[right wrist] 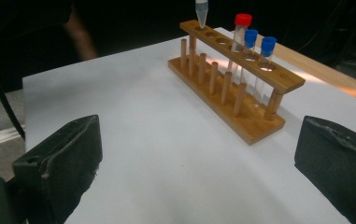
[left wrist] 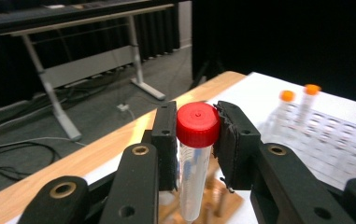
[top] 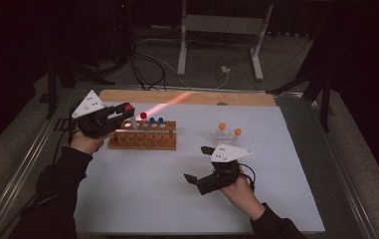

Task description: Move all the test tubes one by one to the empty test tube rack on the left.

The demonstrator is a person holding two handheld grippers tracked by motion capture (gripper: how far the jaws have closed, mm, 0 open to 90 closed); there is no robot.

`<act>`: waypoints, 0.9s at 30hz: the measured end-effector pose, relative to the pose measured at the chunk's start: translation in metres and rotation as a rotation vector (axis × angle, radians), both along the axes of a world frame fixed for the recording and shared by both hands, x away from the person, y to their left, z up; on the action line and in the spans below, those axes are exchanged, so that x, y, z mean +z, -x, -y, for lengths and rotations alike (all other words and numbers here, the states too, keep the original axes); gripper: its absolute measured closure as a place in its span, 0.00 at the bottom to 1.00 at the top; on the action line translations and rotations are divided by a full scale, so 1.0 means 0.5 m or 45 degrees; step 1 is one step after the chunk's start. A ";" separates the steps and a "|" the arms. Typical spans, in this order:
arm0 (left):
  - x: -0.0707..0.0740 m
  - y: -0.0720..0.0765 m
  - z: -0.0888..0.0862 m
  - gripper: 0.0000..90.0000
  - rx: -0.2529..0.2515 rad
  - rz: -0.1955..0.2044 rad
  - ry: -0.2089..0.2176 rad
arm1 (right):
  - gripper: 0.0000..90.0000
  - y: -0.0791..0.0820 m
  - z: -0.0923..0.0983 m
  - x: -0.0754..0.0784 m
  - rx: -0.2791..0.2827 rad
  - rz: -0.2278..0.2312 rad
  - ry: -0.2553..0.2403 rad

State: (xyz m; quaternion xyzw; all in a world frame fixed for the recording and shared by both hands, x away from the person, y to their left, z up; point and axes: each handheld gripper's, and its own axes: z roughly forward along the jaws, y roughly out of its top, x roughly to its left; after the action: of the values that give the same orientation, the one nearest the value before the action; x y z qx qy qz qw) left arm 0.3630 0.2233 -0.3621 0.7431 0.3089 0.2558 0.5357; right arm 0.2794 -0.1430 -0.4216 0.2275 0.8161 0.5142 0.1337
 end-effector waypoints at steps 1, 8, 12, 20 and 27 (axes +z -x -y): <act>-0.002 -0.006 -0.003 0.80 0.010 -0.001 0.002 | 0.01 0.000 0.000 0.000 0.000 0.000 0.004; -0.022 -0.047 -0.008 0.80 0.075 -0.018 0.015 | 0.01 0.001 0.001 0.001 -0.002 0.005 0.006; -0.042 -0.065 -0.004 0.80 0.111 -0.030 0.001 | 0.01 0.001 0.002 0.001 -0.004 0.005 0.004; -0.085 -0.091 0.002 0.80 0.153 -0.072 0.005 | 0.01 0.000 0.004 -0.001 -0.004 0.004 0.009; -0.120 -0.099 0.008 0.80 0.169 -0.119 0.001 | 0.01 -0.002 0.006 -0.003 -0.002 -0.003 0.008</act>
State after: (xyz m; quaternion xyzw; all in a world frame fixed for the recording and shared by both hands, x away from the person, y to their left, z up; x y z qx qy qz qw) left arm 0.4124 0.2194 -0.4221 0.7318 0.3822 0.2557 0.5029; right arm 0.2805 -0.1461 -0.4232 0.2283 0.8176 0.5114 0.1336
